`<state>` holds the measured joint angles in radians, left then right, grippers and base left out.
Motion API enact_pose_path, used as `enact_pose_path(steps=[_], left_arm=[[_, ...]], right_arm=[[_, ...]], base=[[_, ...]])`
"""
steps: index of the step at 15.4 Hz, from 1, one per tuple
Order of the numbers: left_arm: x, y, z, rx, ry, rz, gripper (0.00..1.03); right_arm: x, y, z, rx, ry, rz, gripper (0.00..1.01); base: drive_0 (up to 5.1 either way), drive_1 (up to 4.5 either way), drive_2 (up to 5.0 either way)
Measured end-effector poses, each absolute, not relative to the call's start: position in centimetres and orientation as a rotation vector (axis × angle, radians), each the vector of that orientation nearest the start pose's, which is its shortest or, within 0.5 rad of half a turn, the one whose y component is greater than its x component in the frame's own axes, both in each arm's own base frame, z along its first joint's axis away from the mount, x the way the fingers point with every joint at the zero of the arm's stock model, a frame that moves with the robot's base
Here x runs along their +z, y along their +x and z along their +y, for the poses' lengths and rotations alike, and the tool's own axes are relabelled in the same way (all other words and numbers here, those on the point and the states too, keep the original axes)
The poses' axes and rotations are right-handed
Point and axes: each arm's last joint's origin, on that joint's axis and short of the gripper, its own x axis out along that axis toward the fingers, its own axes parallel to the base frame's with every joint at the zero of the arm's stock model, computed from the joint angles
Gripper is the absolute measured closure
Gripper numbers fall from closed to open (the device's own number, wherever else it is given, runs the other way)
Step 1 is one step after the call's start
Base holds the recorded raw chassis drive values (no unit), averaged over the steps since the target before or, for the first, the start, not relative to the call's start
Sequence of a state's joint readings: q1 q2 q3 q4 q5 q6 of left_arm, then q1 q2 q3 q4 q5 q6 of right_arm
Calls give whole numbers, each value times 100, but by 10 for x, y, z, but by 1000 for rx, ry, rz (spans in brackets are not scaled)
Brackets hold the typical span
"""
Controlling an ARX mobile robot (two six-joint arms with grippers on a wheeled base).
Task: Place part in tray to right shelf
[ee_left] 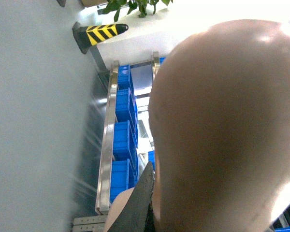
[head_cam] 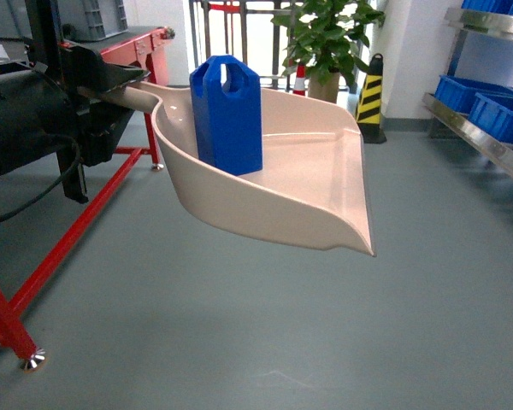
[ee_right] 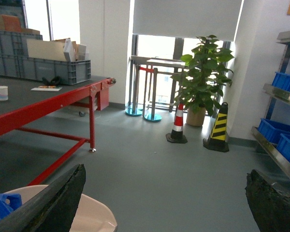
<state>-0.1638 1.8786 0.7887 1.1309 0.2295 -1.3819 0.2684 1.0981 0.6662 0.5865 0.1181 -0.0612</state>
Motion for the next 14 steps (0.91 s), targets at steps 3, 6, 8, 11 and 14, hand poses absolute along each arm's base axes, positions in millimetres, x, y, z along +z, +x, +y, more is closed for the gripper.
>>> enact_pose_path(steps=[3,6,8,11,14], left_arm=[[170,357,-62,-345,-1362,217,87],[170,356,-66,-359,-1362,235,87],[170,356,-69,-370,-1360,249,87],[170,356,-67,-362,-1361,241,87],[170,357,-65,-356,-1361,236,87]], right_arm=[[303,237,62,147,-33,-147,3],[305,236,61,144,-32,-154,3],[305,236,61,145,-32,-154,3],[305,236,61,145,-32,-154,3],[305,236,61,145,-32,-154,3]], base=[[-169,-169,-169],[-205,-205,-205],[-180,-180,-180],[-164,-164,-164],[-164,-164,-164]])
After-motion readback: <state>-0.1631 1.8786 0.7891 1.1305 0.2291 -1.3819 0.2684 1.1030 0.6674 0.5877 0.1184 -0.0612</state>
